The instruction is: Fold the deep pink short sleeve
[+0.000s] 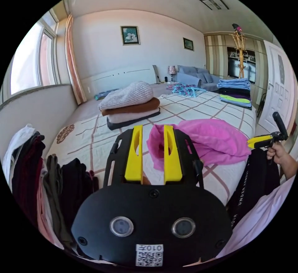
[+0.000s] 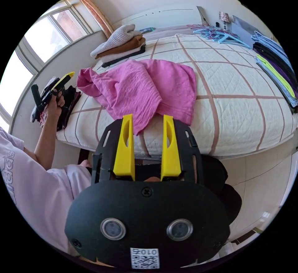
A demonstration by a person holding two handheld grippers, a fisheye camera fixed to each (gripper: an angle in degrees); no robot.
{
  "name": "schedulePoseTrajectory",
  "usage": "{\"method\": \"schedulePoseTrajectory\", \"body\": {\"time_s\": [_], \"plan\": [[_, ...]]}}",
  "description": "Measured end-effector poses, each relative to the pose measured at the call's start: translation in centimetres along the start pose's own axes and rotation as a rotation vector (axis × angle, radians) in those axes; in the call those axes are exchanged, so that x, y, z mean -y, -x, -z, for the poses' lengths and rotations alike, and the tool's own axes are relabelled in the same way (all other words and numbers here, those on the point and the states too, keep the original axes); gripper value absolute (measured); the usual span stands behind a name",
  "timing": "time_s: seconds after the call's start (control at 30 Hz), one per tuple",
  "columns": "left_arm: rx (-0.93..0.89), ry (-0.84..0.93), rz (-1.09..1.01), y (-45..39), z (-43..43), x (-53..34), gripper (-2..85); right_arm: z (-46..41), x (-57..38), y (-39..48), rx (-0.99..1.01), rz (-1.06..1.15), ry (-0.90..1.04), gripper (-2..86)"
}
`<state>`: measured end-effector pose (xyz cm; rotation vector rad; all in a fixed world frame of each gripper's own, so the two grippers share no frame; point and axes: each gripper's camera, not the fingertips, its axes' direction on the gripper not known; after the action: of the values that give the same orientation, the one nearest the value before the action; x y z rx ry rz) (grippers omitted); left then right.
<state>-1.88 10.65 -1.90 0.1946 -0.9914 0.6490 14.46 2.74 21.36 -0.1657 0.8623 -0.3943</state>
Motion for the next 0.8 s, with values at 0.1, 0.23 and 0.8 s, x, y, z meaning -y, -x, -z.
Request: {"method": "schedulePoseTrajectory", "body": {"time_s": [0.1, 0.23, 0.8], "plan": [[-0.113, -0.012, -0.248, -3.9, 0.8, 0.4, 12.7, 0.2, 0.2, 1.2, -0.023, 0.070, -0.016, 6.2], [-0.273, -0.005, -0.502, -11.2, 0.2, 1.3, 15.1, 4.7, 2.8, 4.1, -0.079, 0.203, -0.116, 3.9], [-0.379, -0.093, -0.108, -7.9, -3.6, 10.1, -0.5, 5.1, -2.0, 2.1, -0.282, 0.136, -0.029, 14.7]]}}
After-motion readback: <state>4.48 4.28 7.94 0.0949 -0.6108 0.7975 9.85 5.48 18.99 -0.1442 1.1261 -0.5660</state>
